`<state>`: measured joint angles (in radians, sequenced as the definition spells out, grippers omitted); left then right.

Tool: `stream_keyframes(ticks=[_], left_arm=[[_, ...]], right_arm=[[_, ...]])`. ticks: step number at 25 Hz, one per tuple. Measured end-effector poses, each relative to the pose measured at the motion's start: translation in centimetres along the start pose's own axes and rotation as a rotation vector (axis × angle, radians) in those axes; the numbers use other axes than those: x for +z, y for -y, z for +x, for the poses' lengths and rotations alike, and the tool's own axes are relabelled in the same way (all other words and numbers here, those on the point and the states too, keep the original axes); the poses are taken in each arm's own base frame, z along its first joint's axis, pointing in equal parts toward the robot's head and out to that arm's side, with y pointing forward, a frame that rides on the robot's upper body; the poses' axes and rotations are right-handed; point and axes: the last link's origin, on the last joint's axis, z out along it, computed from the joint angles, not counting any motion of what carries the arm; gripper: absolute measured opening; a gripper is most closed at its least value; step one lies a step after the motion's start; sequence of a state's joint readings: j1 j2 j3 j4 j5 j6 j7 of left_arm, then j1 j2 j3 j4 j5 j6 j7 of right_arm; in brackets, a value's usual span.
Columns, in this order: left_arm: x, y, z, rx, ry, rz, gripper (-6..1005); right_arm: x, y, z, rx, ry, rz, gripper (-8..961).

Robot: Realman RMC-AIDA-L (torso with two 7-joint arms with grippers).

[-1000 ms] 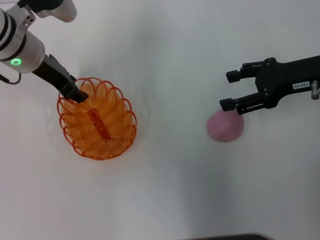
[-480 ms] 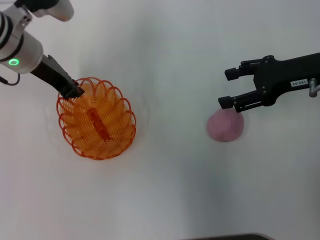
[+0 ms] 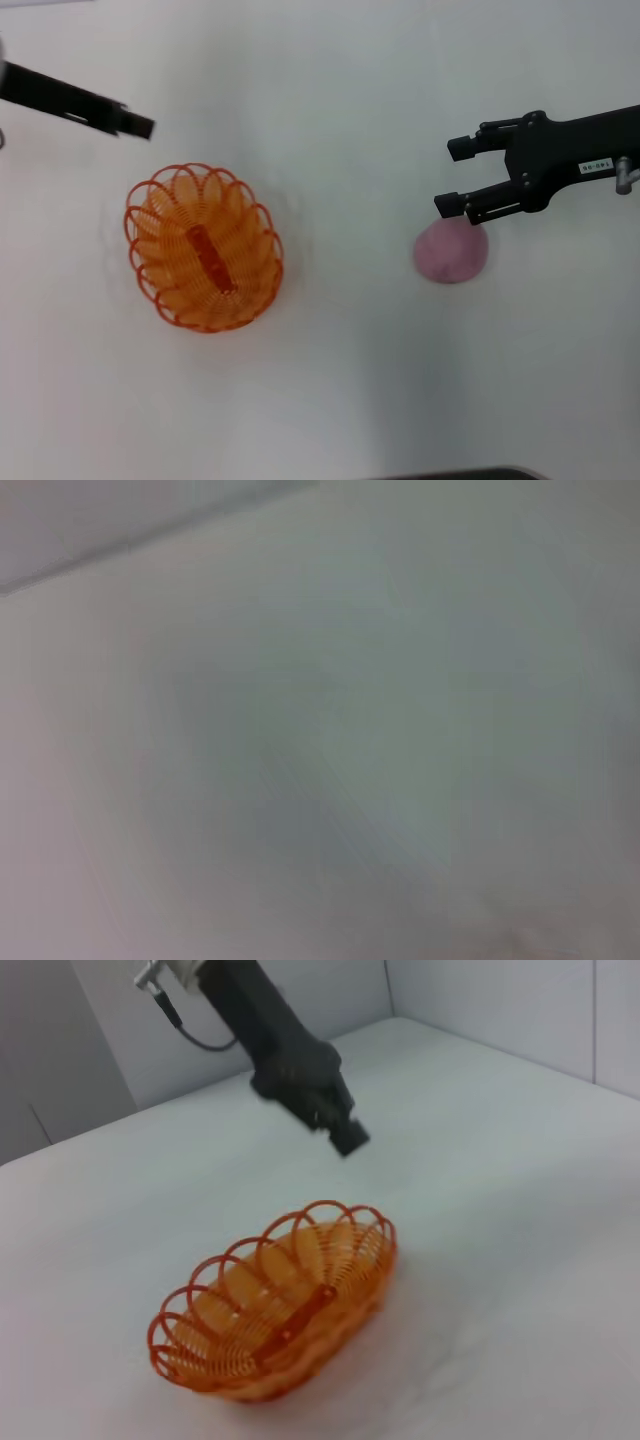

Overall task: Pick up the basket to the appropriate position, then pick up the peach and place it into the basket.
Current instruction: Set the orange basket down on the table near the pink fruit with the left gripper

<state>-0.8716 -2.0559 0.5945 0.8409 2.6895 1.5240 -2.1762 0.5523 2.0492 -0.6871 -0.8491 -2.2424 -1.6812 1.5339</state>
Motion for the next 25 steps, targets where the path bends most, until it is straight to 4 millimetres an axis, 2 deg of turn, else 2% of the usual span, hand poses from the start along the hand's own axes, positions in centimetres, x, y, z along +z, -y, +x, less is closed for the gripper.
stream_keyframes(ticks=[5, 12, 17, 21, 25], left_arm=[[-1.5, 1.2, -2.0, -0.157, -0.08, -0.046, 54], [-2.4, 1.3, -3.5, -0.194, -0.121, -0.069, 65], [-2.2, 0.5, -4.0, -0.073, -0.075, -0.092, 101], [-1.9, -0.2, -3.6, 0.046, -0.039, -0.032, 130], [-0.9, -1.2, -2.5, 0.143, -0.001, 0.014, 287]], right_arm=[[0.1, 0.2, -0.4, -0.013, 0.002, 0.003, 892], [0.6, 0.5, -1.4, -0.039, -0.002, 0.0, 892], [1.0, 0.4, -1.5, -0.044, -0.01, -0.002, 892], [1.0, 0.4, -1.3, -0.037, -0.012, -0.002, 892], [0.9, 0.2, -0.9, -0.027, -0.013, -0.003, 892]])
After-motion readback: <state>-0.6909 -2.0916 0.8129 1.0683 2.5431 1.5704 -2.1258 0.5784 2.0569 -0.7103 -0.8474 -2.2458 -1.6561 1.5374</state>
